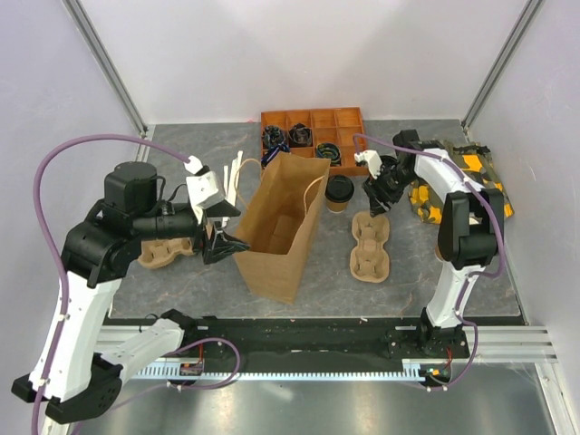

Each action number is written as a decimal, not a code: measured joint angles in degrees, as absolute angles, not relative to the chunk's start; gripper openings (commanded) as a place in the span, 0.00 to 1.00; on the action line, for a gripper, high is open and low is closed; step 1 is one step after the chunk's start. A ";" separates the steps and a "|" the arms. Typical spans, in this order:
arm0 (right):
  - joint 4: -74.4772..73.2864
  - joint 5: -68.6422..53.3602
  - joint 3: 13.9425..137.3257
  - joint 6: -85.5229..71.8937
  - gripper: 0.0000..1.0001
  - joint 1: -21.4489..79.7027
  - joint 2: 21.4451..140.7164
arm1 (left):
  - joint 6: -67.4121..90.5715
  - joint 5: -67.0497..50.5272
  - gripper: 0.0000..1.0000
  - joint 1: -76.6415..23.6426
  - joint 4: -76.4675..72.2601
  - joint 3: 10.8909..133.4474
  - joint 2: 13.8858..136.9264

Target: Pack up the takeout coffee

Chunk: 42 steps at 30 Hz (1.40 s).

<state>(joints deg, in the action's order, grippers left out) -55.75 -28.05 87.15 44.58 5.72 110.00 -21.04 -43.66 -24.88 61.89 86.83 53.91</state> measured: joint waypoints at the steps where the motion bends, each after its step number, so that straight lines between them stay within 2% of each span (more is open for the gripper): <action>1: -55.96 -28.03 87.15 45.25 0.62 5.74 110.37 | -19.86 -43.62 0.81 -24.88 61.45 87.00 53.84; 10: -56.18 -28.12 85.60 48.47 0.55 6.50 111.53 | -11.92 -35.75 0.81 -24.82 57.60 88.20 54.89; 13: -56.03 -28.23 83.88 48.99 0.43 6.57 111.53 | -10.94 -32.08 0.81 -24.82 56.36 92.01 57.74; 14: -55.99 -28.25 83.40 49.12 0.33 6.57 111.55 | -10.85 -30.98 0.81 -24.82 55.61 93.73 59.07; 16: -55.88 -28.36 82.81 49.45 0.25 6.59 111.61 | -10.92 -29.19 0.81 -24.75 54.63 97.30 61.73; 17: -55.81 -28.45 82.74 49.45 0.18 6.59 111.66 | -11.00 -28.45 0.81 -24.77 54.22 99.59 63.55; 22: -55.68 -29.21 82.76 49.10 0.01 6.59 111.70 | -16.53 -25.91 0.80 -24.73 51.86 107.50 71.88; 31: -55.83 -29.52 82.89 49.78 0.00 6.59 110.52 | -25.04 -21.63 0.79 -24.49 49.41 111.94 83.24; 42: -58.98 -29.45 82.94 54.06 0.00 6.59 101.71 | -24.51 -21.67 0.81 -22.50 47.77 111.35 83.83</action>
<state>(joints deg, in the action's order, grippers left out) -58.98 -29.45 82.94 54.06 6.59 101.71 -24.51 -21.67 -22.50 47.77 111.35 83.83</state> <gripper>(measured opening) 0.012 0.803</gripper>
